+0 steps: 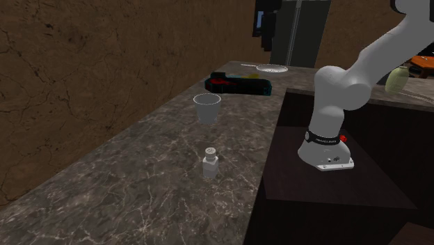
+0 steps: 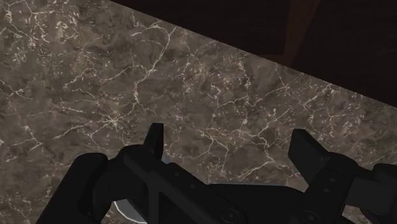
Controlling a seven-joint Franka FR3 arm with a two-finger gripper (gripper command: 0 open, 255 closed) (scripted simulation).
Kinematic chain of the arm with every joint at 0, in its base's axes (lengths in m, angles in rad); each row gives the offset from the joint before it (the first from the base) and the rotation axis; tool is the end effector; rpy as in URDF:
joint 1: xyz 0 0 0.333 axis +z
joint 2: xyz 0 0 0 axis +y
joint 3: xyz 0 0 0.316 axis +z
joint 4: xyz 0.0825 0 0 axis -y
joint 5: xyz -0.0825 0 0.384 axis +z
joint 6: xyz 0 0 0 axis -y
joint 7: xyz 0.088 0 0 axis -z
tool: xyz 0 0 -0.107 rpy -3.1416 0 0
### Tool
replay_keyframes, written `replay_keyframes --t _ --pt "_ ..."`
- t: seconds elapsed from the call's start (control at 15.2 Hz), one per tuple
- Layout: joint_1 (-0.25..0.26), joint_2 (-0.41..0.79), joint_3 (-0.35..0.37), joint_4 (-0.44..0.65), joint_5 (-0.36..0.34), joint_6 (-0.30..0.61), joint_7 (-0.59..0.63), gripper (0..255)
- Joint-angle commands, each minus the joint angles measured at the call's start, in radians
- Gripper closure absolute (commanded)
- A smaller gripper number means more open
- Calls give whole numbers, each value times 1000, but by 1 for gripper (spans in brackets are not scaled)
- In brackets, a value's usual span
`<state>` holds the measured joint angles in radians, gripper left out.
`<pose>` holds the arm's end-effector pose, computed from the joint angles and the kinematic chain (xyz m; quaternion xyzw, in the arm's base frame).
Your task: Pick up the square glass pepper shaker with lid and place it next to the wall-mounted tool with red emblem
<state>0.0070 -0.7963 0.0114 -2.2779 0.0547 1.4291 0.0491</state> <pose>0.2890 0.0131 0.6180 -0.9993 0.0140 0.0270 0.0222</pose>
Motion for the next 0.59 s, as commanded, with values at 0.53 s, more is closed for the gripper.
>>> replay_keyframes --t 0.53 --pt "15 169 137 -44 88 179 176 0"
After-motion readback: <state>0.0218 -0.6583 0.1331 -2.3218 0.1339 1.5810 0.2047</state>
